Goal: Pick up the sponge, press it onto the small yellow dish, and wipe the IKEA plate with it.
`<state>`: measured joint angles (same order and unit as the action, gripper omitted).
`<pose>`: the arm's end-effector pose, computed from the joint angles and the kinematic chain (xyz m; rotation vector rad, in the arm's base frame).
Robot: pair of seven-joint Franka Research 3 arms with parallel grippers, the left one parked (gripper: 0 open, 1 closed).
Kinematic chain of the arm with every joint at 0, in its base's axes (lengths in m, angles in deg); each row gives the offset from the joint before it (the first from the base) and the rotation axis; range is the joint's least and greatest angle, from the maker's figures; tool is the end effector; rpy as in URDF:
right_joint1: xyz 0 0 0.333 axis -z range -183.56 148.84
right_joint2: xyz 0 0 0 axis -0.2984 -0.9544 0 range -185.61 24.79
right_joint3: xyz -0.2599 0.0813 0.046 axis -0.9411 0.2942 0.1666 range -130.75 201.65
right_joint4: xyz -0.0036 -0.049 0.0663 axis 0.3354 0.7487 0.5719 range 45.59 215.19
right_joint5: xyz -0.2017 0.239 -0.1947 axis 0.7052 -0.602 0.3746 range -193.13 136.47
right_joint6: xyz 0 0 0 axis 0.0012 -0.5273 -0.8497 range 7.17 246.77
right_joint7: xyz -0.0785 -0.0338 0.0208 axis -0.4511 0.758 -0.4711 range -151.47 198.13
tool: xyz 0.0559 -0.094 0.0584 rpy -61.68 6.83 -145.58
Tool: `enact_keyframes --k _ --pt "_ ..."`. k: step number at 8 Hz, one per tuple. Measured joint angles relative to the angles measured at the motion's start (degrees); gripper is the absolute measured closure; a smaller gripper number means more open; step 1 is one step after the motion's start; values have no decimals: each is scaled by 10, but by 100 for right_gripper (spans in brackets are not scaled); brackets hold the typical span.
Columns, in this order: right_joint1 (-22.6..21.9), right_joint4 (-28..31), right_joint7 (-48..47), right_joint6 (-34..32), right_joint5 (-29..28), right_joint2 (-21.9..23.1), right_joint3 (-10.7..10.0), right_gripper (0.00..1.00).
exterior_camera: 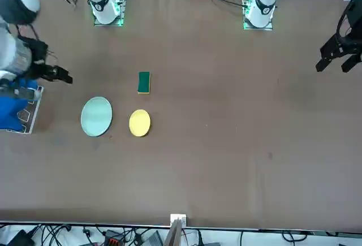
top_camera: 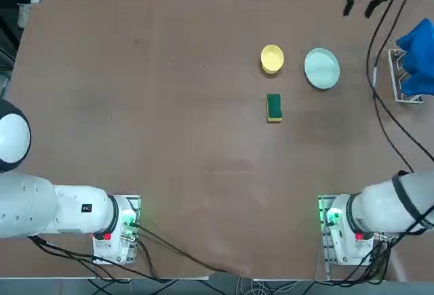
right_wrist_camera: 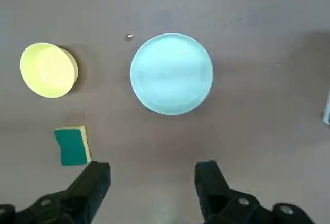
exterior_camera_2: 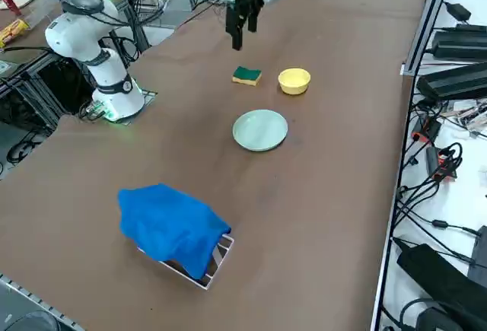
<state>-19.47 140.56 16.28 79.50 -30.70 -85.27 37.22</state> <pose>0.5393 0.0408 0.4420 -3.1021 0.0992 0.2494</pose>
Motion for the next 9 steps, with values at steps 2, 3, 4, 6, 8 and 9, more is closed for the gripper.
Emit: enact_keyframes --k 2,3,4,6,8,9 --pt "-27 67 -10 56 0 12 1 0" --pt "-39 93 -24 82 0 16 2 0" --pt "-57 115 -46 110 0 17 2 0" --pt "-101 160 -110 177 0 13 3 0" --pt "-152 181 -191 230 0 -4 4 0" --pt "-175 182 -224 255 0 -19 4 0"
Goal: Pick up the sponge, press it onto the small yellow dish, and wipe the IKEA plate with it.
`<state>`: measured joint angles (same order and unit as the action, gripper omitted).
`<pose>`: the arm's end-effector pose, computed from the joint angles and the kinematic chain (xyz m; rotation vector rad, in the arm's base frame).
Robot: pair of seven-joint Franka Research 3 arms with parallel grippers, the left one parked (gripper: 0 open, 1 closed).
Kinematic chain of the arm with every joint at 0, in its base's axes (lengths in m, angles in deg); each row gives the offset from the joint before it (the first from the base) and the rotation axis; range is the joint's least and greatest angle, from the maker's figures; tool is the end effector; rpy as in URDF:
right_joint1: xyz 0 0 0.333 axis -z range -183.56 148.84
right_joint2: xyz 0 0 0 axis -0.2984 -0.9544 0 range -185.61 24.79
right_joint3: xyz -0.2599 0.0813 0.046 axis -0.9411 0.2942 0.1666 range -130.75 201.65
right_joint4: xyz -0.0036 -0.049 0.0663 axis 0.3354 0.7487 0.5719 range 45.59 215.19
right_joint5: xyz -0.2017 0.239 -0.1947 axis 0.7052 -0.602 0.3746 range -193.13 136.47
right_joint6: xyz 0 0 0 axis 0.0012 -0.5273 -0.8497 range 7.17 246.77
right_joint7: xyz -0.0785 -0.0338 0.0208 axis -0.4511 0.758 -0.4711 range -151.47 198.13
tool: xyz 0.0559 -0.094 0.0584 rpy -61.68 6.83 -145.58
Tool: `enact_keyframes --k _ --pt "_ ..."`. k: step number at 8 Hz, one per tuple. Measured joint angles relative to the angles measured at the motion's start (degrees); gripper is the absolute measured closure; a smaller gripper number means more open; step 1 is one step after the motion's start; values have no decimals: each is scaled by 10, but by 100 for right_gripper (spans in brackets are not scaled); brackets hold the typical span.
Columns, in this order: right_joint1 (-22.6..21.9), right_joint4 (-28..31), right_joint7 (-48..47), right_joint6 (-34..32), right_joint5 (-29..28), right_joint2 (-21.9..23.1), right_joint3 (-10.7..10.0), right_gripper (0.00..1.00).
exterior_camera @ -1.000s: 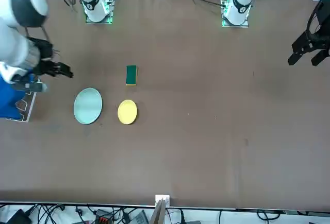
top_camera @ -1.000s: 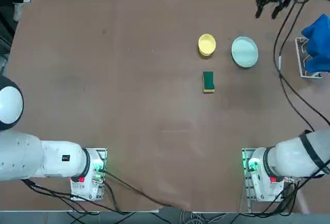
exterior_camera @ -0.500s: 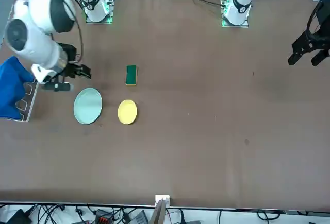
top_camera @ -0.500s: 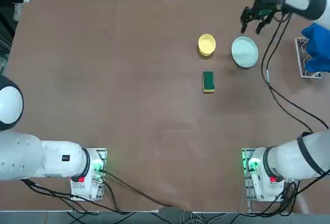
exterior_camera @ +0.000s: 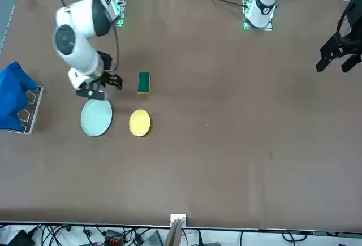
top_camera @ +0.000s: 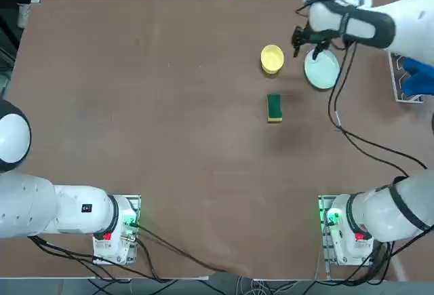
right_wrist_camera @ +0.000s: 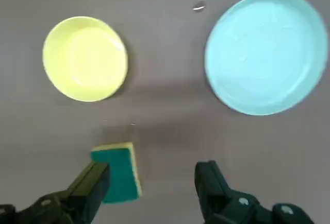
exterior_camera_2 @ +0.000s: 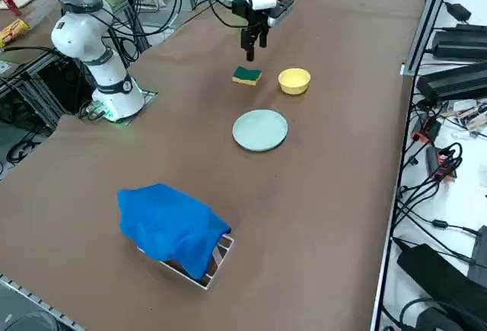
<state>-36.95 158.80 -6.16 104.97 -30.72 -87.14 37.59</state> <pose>0.4930 0.1988 0.3203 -3.1221 0.2494 0.1158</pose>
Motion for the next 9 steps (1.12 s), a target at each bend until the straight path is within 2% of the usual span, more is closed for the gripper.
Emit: enact_keyframes --k 5,7,9 --pt "-86 2 -114 109 0 -96 0 0" --pt "-110 7 -135 134 0 -121 0 0" --pt "-117 47 -143 198 0 -130 0 0"
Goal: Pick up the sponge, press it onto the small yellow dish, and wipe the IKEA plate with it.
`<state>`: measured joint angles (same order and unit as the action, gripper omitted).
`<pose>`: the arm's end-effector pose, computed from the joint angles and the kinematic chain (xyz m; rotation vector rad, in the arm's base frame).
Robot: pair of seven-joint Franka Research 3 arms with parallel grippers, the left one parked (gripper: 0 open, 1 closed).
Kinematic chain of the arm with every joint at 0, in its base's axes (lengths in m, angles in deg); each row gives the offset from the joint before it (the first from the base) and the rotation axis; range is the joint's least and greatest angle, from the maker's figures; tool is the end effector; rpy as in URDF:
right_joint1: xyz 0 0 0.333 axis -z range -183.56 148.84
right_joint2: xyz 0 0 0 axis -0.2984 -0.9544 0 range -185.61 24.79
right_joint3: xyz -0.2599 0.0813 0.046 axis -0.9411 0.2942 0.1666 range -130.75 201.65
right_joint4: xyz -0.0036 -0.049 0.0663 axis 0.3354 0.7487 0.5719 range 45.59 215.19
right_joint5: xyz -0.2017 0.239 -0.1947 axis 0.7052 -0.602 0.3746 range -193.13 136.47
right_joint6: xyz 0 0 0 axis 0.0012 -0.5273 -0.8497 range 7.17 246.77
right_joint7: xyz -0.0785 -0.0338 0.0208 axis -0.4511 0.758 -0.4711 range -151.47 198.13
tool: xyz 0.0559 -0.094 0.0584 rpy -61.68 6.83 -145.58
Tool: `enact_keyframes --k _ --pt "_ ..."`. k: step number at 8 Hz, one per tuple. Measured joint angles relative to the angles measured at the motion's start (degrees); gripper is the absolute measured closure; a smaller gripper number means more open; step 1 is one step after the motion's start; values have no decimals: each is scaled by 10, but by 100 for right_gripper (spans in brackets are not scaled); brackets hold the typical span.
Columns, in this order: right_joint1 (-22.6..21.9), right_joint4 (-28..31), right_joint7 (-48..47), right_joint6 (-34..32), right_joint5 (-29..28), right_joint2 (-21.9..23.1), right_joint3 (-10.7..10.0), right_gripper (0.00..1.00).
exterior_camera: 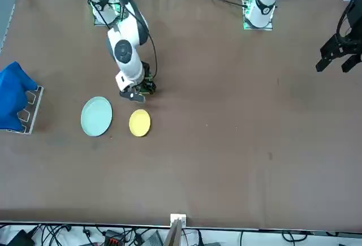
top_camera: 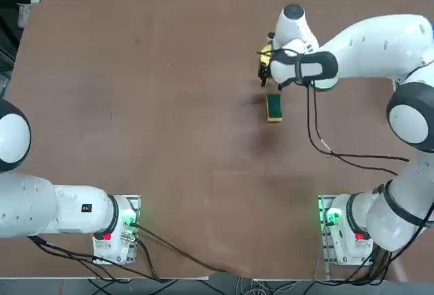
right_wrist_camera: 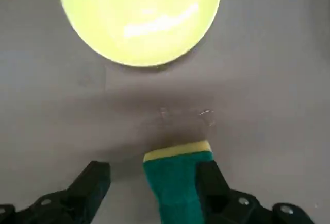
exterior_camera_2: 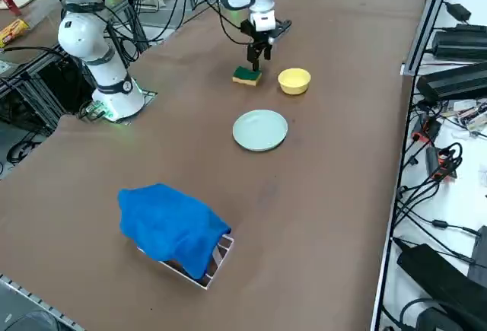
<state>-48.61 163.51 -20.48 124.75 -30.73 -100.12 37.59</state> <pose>0.4437 0.2932 0.1954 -3.1099 0.3398 0.0695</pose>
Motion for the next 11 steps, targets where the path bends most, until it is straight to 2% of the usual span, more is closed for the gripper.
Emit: enact_keyframes --k 2,11 --pt "-5 29 -1 29 0 -1 0 0" --pt "-22 87 0 29 0 39 -1 0"
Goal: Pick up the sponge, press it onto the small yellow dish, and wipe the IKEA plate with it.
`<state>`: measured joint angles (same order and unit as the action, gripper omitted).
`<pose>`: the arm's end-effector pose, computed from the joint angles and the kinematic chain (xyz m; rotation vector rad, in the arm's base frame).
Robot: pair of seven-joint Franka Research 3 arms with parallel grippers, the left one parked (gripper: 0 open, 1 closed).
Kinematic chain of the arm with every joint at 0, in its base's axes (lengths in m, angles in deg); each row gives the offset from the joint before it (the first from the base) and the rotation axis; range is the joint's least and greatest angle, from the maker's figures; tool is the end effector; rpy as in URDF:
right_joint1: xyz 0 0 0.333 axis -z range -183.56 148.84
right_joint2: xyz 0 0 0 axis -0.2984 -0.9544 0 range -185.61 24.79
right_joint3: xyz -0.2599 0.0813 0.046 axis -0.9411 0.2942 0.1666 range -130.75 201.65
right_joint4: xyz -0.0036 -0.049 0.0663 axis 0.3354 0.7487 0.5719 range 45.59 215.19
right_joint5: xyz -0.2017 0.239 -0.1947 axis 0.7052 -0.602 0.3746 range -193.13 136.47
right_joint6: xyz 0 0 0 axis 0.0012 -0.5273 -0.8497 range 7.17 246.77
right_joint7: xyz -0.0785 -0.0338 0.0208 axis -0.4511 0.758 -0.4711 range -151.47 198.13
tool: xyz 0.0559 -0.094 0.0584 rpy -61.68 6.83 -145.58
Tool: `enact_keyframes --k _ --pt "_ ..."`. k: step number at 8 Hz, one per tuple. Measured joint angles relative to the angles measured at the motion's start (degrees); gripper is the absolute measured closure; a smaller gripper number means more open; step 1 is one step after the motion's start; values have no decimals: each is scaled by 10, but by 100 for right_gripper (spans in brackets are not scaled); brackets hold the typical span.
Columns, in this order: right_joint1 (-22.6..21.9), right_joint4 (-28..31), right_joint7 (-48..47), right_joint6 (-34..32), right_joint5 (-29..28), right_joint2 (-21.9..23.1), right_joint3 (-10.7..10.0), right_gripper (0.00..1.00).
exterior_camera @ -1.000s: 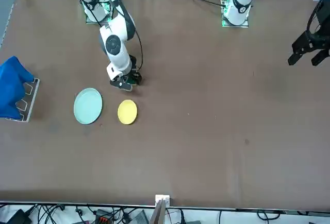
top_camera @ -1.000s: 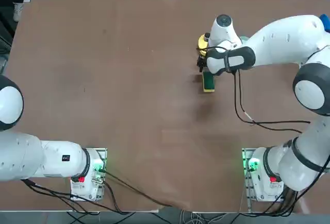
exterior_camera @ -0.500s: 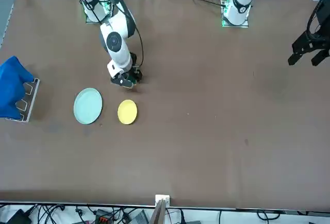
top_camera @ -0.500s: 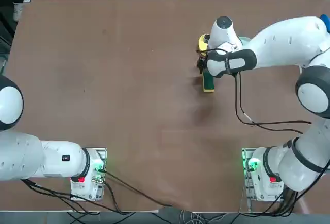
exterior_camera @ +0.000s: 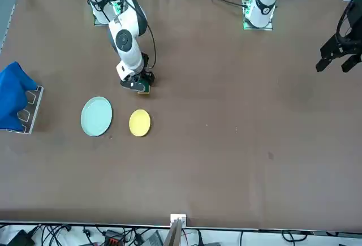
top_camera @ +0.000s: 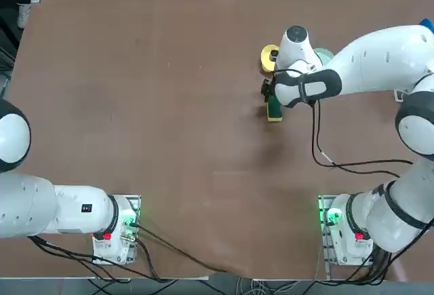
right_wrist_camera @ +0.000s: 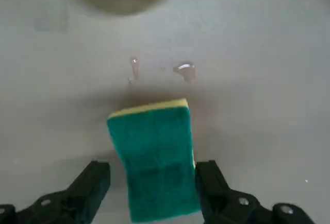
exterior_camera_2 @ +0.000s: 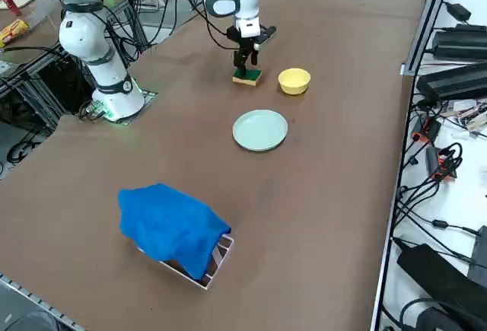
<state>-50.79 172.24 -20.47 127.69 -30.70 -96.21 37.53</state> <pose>0.3985 0.2851 0.1814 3.1136 -0.2821 -0.1041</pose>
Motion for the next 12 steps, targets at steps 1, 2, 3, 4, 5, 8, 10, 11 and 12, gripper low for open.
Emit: enact_keyframes --k 1,2,3,4,5,8,10,11,12 --pt "-5 3 0 0 0 -3 0 0" --pt "-10 5 0 0 0 -8 0 0" --pt "-13 6 0 0 0 -13 0 0" --pt "-14 6 0 1 0 -16 0 0" --pt "-14 6 0 1 0 -19 0 0" --pt "-14 7 1 1 0 -23 -1 0" --pt "-14 7 3 1 0 -25 -1 0" --pt "-14 7 5 1 0 -26 -2 0" --pt "-14 7 8 1 0 -26 -3 0"
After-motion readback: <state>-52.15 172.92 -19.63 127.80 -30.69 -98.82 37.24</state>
